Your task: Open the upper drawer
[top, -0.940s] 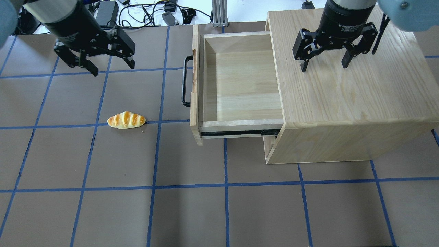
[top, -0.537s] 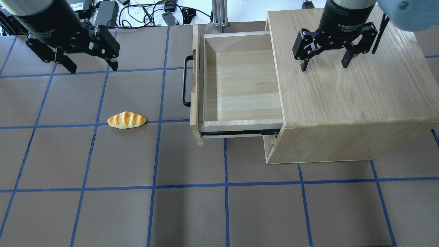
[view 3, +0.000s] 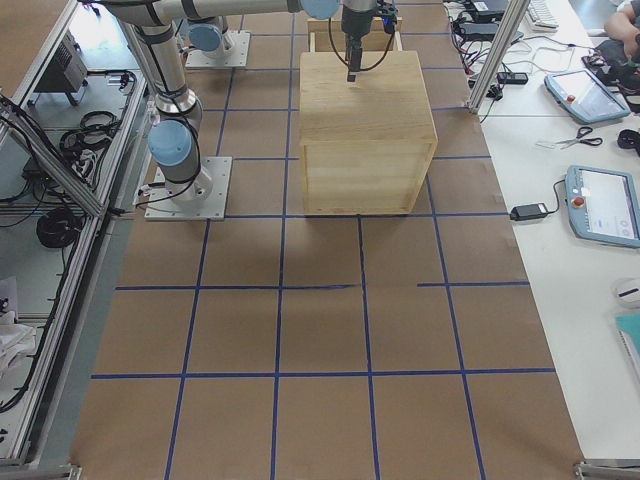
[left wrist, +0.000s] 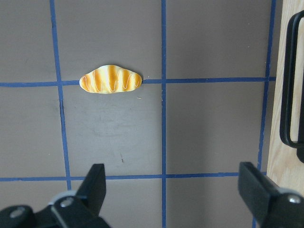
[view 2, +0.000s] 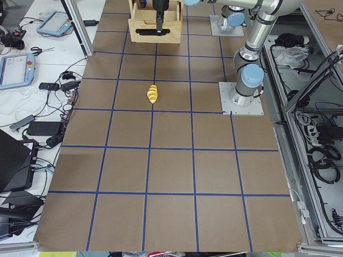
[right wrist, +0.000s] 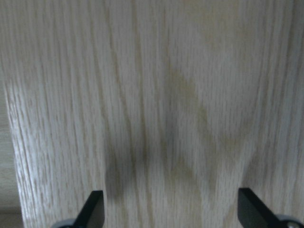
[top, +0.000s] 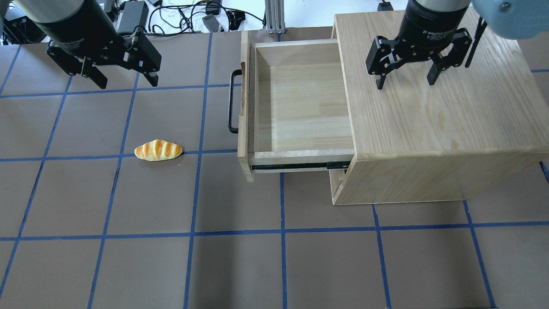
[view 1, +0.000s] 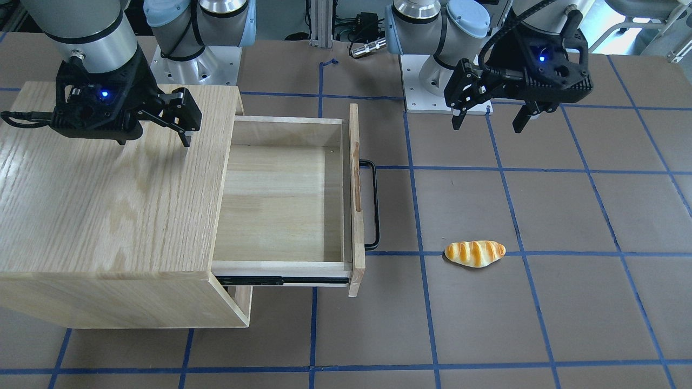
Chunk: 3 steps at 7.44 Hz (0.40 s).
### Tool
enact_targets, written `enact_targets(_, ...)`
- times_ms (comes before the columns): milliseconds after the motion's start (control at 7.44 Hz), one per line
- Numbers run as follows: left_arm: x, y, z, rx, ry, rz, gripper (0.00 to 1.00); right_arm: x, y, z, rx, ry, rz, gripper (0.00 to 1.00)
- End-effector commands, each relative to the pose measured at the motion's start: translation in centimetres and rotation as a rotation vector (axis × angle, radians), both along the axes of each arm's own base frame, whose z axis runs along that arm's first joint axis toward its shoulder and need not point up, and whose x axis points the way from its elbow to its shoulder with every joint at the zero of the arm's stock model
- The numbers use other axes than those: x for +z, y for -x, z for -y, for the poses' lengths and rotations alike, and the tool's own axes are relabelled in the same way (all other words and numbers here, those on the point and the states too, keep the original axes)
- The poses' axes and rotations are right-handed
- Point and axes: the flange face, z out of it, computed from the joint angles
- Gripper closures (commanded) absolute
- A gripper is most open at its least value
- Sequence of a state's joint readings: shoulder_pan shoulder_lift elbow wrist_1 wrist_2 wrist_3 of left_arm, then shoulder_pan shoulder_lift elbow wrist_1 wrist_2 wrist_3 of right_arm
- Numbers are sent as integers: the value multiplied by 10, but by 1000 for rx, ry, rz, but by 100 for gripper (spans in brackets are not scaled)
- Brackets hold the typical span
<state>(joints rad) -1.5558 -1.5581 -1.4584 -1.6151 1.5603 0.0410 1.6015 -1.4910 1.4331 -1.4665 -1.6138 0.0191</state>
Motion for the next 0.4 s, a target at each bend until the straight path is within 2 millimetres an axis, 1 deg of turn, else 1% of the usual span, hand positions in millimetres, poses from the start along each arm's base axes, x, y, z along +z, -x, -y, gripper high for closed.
enact_targets(0,3,2,2,-8,31,2,0,0,0,0,1,0,0,0)
enact_targets(269,5,2,0,-8,34,0,0,0,1,0,-1,0,0,0)
